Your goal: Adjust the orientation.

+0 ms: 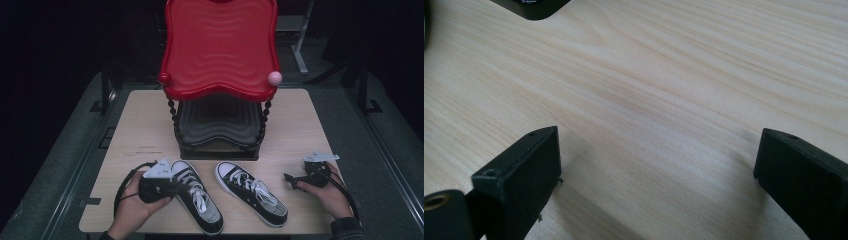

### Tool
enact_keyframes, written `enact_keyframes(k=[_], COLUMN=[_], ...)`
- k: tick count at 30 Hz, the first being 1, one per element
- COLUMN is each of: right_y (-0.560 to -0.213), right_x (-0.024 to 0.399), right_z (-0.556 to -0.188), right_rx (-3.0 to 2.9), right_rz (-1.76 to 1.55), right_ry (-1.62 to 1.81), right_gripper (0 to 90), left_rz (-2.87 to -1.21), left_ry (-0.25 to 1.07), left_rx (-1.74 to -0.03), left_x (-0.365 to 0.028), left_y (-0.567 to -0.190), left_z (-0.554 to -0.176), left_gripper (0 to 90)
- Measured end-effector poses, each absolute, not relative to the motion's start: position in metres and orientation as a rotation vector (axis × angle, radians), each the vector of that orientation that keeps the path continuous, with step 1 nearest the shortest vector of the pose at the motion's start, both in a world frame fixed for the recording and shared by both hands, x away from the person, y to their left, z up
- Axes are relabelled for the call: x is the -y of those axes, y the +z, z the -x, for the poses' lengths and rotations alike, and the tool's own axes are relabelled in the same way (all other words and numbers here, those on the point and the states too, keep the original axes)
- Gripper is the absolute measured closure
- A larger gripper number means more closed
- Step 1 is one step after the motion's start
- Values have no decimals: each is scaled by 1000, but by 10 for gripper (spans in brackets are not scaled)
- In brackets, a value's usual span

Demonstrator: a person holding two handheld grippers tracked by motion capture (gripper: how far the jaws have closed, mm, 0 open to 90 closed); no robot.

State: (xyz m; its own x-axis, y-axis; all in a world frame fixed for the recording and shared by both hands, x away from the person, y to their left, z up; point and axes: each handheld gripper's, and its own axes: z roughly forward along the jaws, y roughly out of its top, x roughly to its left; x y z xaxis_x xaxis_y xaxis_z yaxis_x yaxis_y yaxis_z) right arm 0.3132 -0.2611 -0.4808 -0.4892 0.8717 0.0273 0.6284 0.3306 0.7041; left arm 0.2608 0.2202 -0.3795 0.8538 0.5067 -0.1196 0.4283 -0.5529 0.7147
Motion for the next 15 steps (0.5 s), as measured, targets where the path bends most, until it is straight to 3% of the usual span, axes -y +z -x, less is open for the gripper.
enact_keyframes(k=[8,15], right_y=[-481,-481], right_x=[261,261], right_z=[-313,-313], right_rx=[-2245,-2244], right_rz=[-1332,-1333], right_ry=[946,945], right_gripper=[43,43], left_rz=[-2229,-2258], left_ry=[272,236], left_rx=[-941,-1009], left_x=[-266,-264], left_y=[-406,-428], left_z=[-309,-330], left_gripper=[900,900])
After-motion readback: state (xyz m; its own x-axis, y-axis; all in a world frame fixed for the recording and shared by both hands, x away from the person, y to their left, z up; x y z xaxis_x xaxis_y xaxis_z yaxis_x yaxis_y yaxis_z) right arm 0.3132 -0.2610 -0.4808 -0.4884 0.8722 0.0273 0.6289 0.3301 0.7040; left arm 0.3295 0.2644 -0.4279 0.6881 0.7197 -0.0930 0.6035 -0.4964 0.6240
